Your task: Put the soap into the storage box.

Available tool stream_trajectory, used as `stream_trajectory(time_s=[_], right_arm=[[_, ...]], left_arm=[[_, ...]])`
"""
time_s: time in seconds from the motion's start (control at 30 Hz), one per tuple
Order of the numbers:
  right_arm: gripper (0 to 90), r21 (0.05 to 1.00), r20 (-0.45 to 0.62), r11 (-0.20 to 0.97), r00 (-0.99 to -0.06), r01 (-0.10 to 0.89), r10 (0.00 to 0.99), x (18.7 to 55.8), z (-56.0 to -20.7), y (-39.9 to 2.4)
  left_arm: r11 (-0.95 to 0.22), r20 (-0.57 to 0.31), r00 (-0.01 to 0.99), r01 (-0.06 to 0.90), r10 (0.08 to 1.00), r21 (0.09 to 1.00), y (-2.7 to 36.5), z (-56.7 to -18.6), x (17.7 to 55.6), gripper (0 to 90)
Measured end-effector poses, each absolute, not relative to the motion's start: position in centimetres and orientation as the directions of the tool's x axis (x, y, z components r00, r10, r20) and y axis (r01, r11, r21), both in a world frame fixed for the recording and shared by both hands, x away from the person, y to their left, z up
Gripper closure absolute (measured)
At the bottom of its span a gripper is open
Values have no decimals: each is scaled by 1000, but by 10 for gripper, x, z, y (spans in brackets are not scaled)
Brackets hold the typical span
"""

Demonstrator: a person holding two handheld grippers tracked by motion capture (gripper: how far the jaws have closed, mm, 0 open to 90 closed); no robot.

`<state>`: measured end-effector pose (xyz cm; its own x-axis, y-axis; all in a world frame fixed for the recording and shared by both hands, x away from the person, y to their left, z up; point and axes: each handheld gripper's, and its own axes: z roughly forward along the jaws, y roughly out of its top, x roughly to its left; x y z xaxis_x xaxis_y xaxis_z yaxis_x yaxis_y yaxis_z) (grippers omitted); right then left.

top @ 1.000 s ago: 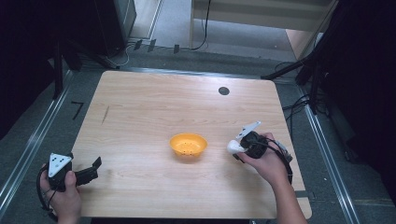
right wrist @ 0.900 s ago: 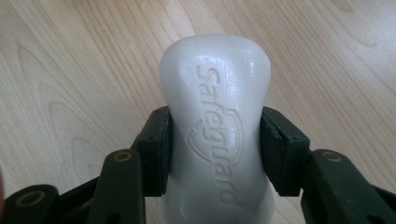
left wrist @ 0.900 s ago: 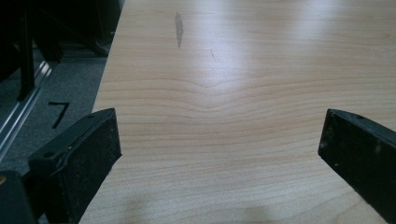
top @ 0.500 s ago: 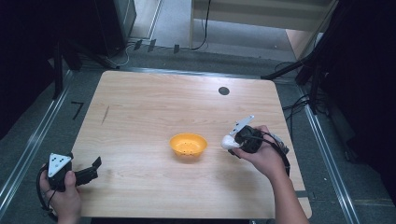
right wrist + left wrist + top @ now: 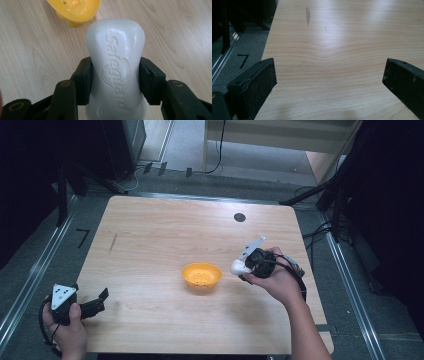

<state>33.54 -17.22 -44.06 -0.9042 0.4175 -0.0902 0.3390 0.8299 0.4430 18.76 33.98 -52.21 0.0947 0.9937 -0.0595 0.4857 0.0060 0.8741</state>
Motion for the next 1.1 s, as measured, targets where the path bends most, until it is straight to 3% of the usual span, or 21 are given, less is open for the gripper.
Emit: stream_trajectory(time_s=[1.1], right_arm=[[504, 451, -96, 867, -954, 214, 286, 345, -432, -114]], left_arm=[[13, -68, 95, 484, 993, 875, 340, -522, 188, 0]])
